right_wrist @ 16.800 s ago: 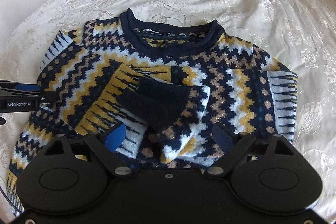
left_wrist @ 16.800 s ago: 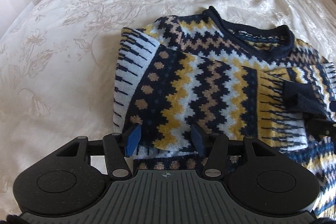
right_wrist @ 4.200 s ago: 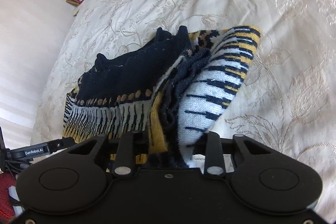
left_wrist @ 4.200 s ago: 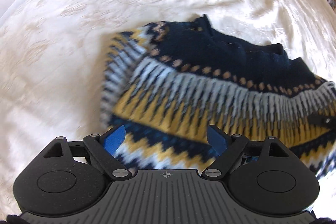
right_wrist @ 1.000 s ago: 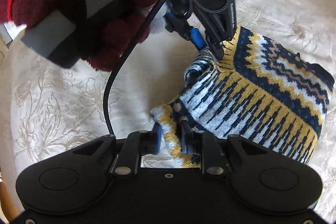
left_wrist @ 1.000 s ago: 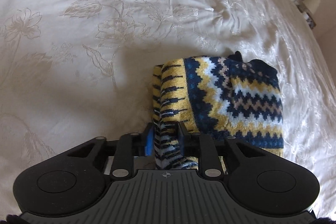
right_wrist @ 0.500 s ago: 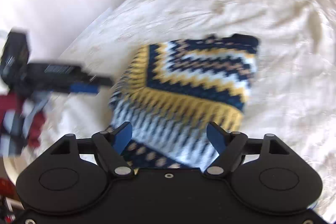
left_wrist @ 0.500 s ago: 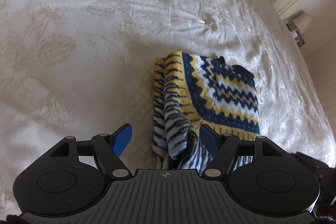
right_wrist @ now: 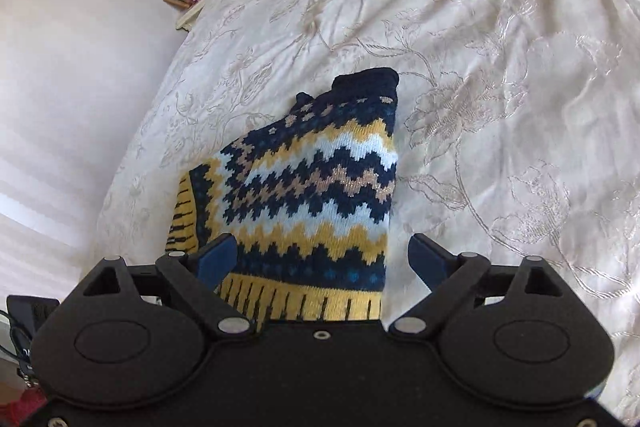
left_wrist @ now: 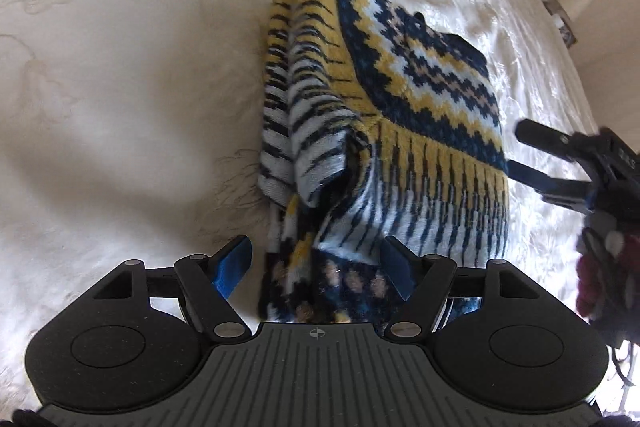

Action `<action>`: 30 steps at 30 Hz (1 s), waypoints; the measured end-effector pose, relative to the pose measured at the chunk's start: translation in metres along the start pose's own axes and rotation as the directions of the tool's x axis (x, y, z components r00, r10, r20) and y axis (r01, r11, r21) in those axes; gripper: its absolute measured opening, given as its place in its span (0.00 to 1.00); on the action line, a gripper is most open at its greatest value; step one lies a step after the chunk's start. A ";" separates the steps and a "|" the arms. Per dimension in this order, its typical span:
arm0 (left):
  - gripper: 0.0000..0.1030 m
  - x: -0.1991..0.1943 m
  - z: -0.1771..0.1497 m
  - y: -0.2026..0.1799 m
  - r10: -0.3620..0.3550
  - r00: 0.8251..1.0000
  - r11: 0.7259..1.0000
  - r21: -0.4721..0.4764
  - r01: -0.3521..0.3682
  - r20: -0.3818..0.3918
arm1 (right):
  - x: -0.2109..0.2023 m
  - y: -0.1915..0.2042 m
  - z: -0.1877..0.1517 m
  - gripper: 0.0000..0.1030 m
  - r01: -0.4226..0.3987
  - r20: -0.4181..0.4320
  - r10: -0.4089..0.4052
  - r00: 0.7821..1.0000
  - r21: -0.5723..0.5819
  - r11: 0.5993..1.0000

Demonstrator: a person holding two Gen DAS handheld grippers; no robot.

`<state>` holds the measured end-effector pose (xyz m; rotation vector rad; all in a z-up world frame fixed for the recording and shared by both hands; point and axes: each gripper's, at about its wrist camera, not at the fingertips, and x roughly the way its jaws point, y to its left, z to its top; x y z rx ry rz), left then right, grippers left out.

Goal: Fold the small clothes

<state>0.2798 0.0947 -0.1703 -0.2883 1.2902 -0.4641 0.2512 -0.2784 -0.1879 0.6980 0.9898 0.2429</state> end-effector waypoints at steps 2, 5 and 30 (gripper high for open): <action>0.70 0.009 0.004 0.000 -0.033 0.999 0.999 -0.003 0.033 -0.016 | 0.015 -0.004 0.005 0.91 -0.021 -0.016 0.021 1.000 0.019 1.000; 0.77 0.021 0.010 -0.001 -0.066 0.997 0.998 -0.018 0.065 -0.031 | 0.038 -0.010 0.009 0.91 -0.048 -0.052 0.051 0.997 0.047 0.998; 0.36 0.009 -0.008 -0.048 -0.381 0.917 0.924 -0.023 0.381 -0.115 | 0.027 0.029 0.011 0.44 -0.090 -0.064 0.092 0.994 0.033 0.995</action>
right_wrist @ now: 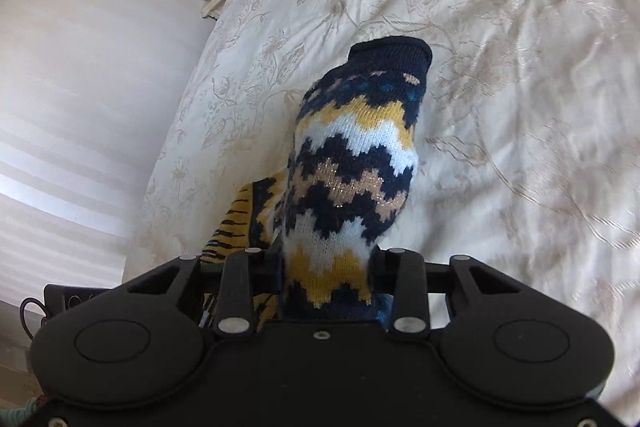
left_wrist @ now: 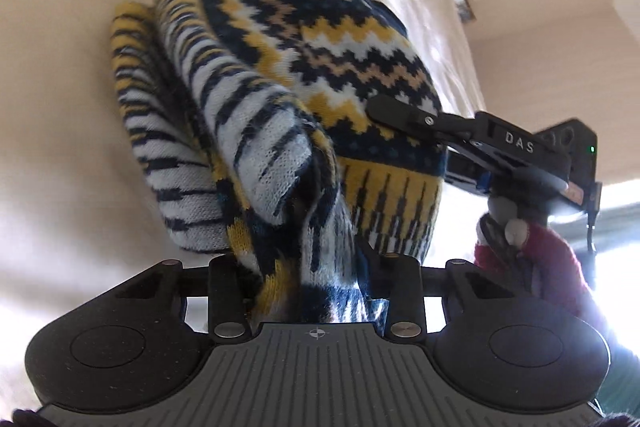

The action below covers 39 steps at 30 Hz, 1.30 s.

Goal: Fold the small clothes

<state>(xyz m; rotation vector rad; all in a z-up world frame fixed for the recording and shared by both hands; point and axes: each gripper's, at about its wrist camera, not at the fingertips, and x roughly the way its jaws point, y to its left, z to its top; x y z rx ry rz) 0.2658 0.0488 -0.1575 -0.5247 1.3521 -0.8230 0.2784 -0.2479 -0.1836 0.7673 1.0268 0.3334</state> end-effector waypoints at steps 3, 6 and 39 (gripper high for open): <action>0.36 0.010 -0.023 -0.018 -0.022 0.999 1.000 0.020 0.023 -0.035 | -0.018 0.007 -0.003 0.44 0.048 -0.003 -0.048 0.999 -0.023 0.999; 0.36 0.024 -0.047 -0.031 -0.028 0.998 0.999 0.026 0.030 -0.063 | -0.033 0.011 -0.007 0.45 0.096 -0.009 -0.096 0.995 -0.028 0.995; 0.65 0.003 0.028 -0.029 0.474 0.848 0.874 -0.009 -0.486 0.235 | -0.074 -0.013 -0.034 0.75 0.209 0.064 -0.204 0.977 -0.088 0.974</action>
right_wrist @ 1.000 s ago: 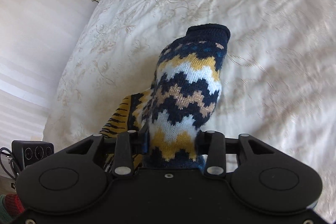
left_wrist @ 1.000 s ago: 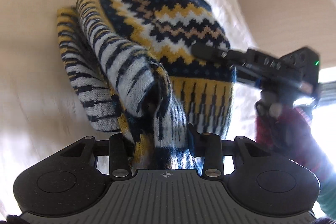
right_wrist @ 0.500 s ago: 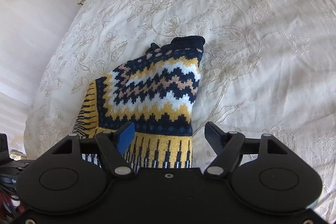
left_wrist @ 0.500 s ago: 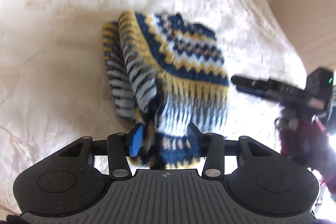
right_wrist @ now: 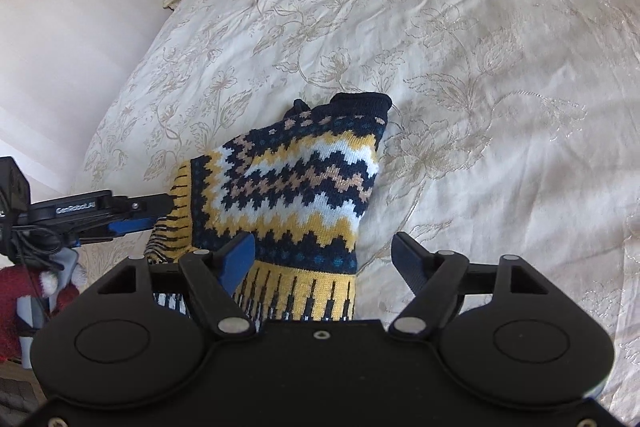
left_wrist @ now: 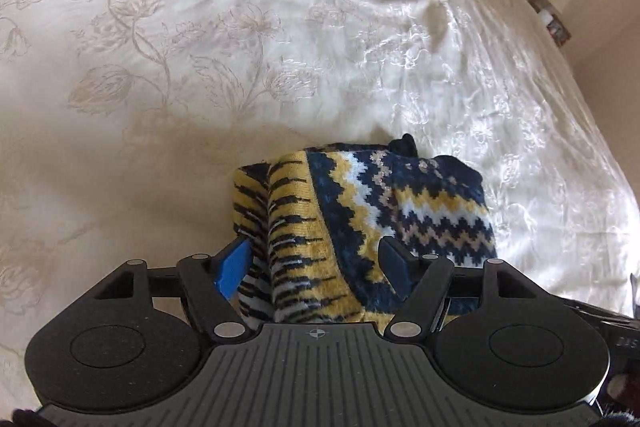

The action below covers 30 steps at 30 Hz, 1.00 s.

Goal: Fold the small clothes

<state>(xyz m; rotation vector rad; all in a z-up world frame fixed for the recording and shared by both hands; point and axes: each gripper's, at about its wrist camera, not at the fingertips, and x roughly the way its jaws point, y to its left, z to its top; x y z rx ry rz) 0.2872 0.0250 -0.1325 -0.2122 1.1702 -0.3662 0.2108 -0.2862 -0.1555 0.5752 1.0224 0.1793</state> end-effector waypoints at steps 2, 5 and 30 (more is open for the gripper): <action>0.60 0.009 0.004 -0.002 -0.001 1.000 1.000 0.031 0.001 -0.018 | 0.000 0.000 0.000 0.76 -0.001 -0.002 0.001 1.000 -0.002 1.000; 0.17 0.013 0.002 -0.002 -0.023 0.999 0.998 0.050 0.025 -0.043 | 0.001 0.000 0.001 0.76 -0.003 -0.003 0.003 1.000 -0.002 1.000; 0.14 0.003 -0.028 0.043 0.049 0.998 0.998 -0.048 -0.047 0.042 | 0.104 0.000 0.057 0.90 0.116 -0.139 -0.123 0.983 -0.056 0.992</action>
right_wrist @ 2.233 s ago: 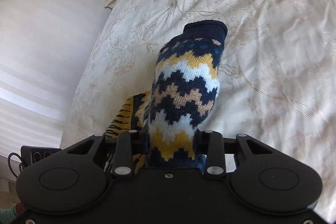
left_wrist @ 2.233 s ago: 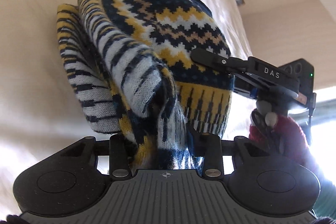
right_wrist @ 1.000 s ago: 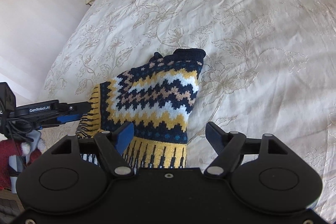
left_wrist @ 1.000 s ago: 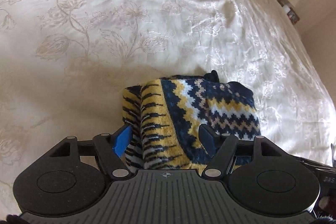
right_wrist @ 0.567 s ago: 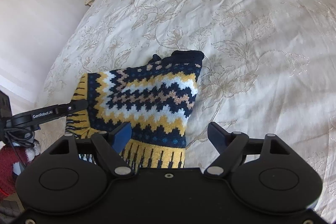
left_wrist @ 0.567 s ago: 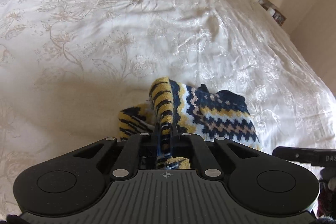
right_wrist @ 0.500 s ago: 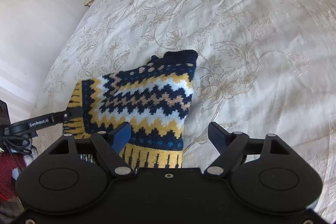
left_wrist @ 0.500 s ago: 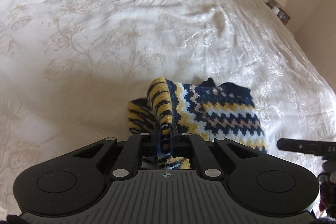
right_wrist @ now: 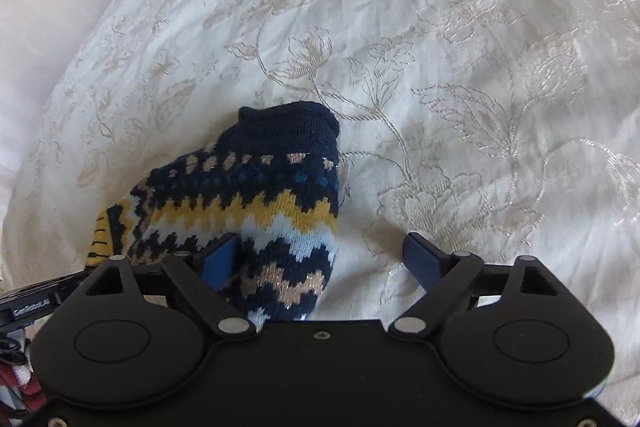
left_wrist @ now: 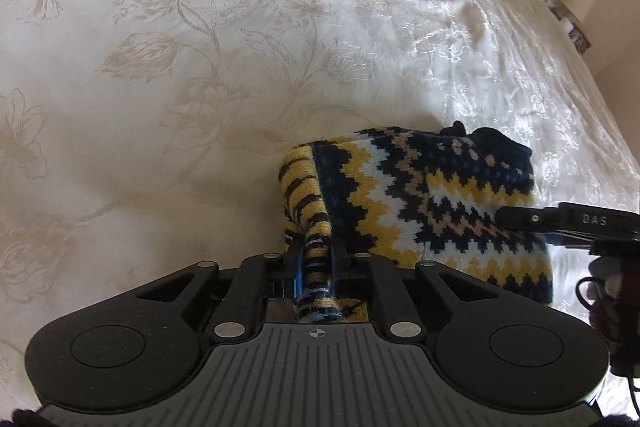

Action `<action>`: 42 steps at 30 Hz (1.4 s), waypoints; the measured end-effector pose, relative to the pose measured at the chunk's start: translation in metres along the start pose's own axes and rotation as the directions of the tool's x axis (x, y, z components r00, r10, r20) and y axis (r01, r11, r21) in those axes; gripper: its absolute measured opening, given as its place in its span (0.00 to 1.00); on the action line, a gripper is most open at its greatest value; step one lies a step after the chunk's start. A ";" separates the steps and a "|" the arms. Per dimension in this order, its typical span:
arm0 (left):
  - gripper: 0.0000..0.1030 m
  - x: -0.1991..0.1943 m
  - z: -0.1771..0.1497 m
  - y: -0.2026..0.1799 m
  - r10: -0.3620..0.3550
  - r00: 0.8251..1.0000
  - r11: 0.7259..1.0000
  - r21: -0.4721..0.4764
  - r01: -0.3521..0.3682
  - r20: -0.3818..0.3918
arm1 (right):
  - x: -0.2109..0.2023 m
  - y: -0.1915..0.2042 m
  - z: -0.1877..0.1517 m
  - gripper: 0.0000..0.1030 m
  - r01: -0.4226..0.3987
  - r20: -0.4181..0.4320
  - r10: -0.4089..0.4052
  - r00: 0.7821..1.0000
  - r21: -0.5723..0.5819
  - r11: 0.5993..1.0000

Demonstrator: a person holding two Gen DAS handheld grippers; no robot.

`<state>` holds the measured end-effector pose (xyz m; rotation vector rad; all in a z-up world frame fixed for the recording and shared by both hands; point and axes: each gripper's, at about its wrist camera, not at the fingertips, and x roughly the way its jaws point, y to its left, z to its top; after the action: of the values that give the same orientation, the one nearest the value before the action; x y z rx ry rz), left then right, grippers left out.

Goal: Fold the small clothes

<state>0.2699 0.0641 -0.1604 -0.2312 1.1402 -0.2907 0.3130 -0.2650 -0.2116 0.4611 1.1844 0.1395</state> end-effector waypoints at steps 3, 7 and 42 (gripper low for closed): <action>0.31 0.001 0.001 0.001 0.031 0.999 1.000 -0.004 -0.031 -0.008 | 0.018 0.011 0.007 0.96 0.034 -0.034 -0.036 0.999 -0.067 0.997; 0.37 -0.012 0.006 0.002 0.035 0.999 0.999 -0.033 -0.034 0.013 | 0.013 0.017 0.008 0.98 0.035 -0.017 -0.036 0.999 -0.089 0.995; 1.00 -0.090 -0.047 -0.070 0.152 0.986 0.970 0.179 -0.162 0.070 | -0.127 0.037 -0.096 0.99 0.137 0.247 -0.088 0.965 -0.186 0.973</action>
<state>0.1843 0.0282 -0.0794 0.0152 1.0626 -0.2462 0.1816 -0.2484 -0.1158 0.2229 0.9473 0.1014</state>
